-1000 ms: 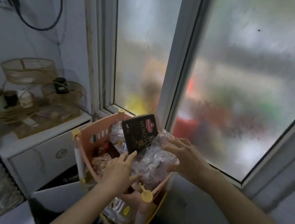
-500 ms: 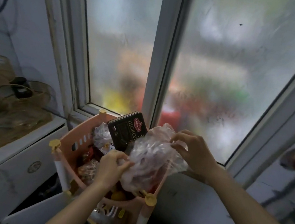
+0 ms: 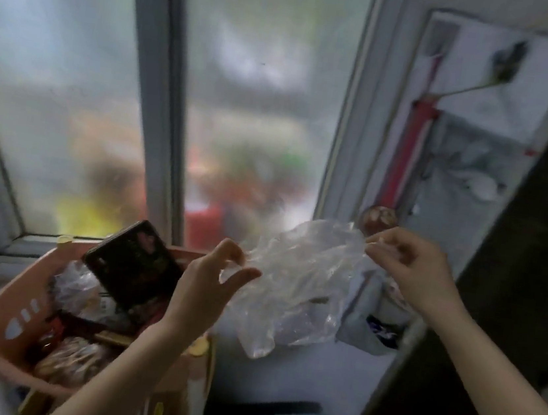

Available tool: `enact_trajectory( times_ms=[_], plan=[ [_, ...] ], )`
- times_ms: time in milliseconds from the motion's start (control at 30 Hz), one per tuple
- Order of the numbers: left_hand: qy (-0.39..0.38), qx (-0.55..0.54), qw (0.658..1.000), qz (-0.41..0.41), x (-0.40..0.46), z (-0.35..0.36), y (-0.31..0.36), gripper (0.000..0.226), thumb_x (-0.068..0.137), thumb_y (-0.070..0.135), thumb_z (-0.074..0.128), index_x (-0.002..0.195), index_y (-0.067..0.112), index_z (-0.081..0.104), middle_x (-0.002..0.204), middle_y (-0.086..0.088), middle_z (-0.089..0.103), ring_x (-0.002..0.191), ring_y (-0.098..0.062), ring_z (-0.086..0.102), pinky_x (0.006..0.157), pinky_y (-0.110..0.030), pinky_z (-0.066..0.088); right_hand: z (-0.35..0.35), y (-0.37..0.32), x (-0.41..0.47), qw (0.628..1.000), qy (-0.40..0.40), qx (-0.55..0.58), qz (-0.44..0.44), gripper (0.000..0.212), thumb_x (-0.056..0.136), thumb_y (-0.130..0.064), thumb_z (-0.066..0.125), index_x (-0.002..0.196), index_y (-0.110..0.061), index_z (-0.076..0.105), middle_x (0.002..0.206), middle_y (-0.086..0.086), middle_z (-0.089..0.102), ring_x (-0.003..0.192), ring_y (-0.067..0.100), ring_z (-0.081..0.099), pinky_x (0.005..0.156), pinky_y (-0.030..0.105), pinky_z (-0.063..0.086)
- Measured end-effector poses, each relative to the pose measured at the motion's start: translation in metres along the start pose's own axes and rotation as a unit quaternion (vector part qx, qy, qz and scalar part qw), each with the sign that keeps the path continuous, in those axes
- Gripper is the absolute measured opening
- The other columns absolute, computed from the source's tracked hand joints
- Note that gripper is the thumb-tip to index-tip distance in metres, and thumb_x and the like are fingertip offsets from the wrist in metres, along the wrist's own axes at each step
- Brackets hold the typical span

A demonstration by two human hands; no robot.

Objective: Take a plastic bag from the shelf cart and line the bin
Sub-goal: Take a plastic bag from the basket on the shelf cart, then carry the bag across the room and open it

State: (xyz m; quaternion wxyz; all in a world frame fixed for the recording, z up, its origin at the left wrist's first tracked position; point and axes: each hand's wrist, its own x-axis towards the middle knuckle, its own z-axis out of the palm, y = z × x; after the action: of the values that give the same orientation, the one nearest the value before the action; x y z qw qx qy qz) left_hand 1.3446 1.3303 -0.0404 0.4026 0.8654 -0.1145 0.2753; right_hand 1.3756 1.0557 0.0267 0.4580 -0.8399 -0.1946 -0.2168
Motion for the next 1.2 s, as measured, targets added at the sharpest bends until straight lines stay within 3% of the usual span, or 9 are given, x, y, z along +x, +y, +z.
enact_trajectory(
  times_ms=[133,267,400,500,700,800,900,1033,1200],
  plan=[
    [-0.042,0.056,0.992,0.104,0.004,0.069,0.058,0.037,0.071,0.061,0.056,0.087,0.028,0.05,0.081,0.017,0.06,0.068,-0.008,0.058,0.054,-0.021,0.037,-0.081,0.017,-0.054,0.997,0.048,-0.038,0.047,0.012,0.077,-0.01,0.072,0.073,-0.021,0.068,0.074,0.006,0.069,0.068,0.011,0.059,0.066,0.025,0.048],
    [-0.134,0.01,0.975,0.178,-0.007,0.151,0.133,0.041,0.074,0.062,0.051,0.091,0.024,0.05,0.092,0.01,0.062,0.078,-0.016,0.061,0.067,-0.033,0.047,-0.167,0.03,-0.123,0.987,0.092,-0.097,0.085,0.012,0.078,-0.011,0.071,0.076,-0.023,0.069,0.067,-0.014,0.067,0.062,-0.001,0.059,0.058,0.011,0.046],
    [-0.206,-0.064,0.95,0.225,-0.037,0.233,0.217,0.033,0.078,0.052,0.059,0.092,0.024,0.05,0.095,0.011,0.058,0.077,-0.012,0.056,0.07,-0.033,0.047,-0.256,0.04,-0.198,0.968,0.137,-0.171,0.12,0.024,0.077,-0.012,0.072,0.071,-0.033,0.064,0.069,-0.018,0.068,0.069,-0.001,0.062,0.062,0.007,0.043],
    [-0.258,-0.109,0.923,0.264,-0.068,0.292,0.282,0.03,0.08,0.05,0.06,0.097,0.026,0.054,0.097,0.014,0.059,0.089,-0.008,0.054,0.076,-0.03,0.046,-0.323,0.048,-0.258,0.951,0.16,-0.207,0.162,0.014,0.077,-0.012,0.073,0.074,-0.024,0.067,0.072,-0.01,0.068,0.07,0.0,0.061,0.062,0.006,0.042],
    [-0.318,-0.22,0.877,0.285,-0.155,0.39,0.424,0.055,0.071,0.063,0.052,0.119,0.036,0.052,0.122,0.02,0.05,0.111,-0.002,0.046,0.095,-0.022,0.036,-0.451,0.062,-0.379,0.916,0.201,-0.244,0.246,0.007,0.076,-0.013,0.074,0.077,-0.016,0.068,0.078,-0.008,0.071,0.072,0.002,0.063,0.066,0.009,0.046],
    [-0.375,-0.281,0.832,0.297,-0.199,0.425,0.499,0.065,0.063,0.07,0.056,0.123,0.046,0.045,0.131,0.028,0.043,0.123,0.006,0.038,0.106,-0.016,0.024,-0.5,0.063,-0.429,0.901,0.226,-0.256,0.268,0.01,0.075,-0.013,0.075,0.074,-0.02,0.067,0.067,-0.018,0.063,0.065,-0.008,0.058,0.061,0.004,0.041],
    [-0.449,-0.323,0.77,0.318,-0.238,0.454,0.574,0.07,0.056,0.071,0.06,0.119,0.055,0.036,0.127,0.039,0.033,0.119,0.025,0.026,0.098,0.003,0.014,-0.543,0.062,-0.473,0.883,0.258,-0.265,0.289,0.008,0.075,-0.018,0.075,0.076,-0.019,0.067,0.072,-0.01,0.067,0.069,-0.005,0.059,0.063,0.004,0.042],
    [-0.54,-0.358,0.703,0.295,-0.276,0.498,0.655,0.067,0.055,0.058,0.072,0.119,0.039,0.058,0.121,0.023,0.058,0.111,0.018,0.048,0.091,0.001,0.03,-0.599,0.062,-0.528,0.845,0.325,-0.277,0.323,0.01,0.075,-0.027,0.075,0.077,-0.021,0.067,0.077,0.0,0.07,0.066,0.002,0.06,0.06,0.01,0.045],
    [-0.615,-0.384,0.625,0.288,-0.316,0.563,0.738,0.019,0.06,0.043,0.078,0.073,0.03,0.072,0.102,0.011,0.073,0.102,0.004,0.062,0.096,-0.025,0.044,-0.66,0.07,-0.584,0.795,0.388,-0.291,0.365,0.014,0.074,-0.03,0.075,0.074,-0.023,0.063,0.071,-0.004,0.065,0.055,0.005,0.054,0.055,0.023,0.045]
  ],
)
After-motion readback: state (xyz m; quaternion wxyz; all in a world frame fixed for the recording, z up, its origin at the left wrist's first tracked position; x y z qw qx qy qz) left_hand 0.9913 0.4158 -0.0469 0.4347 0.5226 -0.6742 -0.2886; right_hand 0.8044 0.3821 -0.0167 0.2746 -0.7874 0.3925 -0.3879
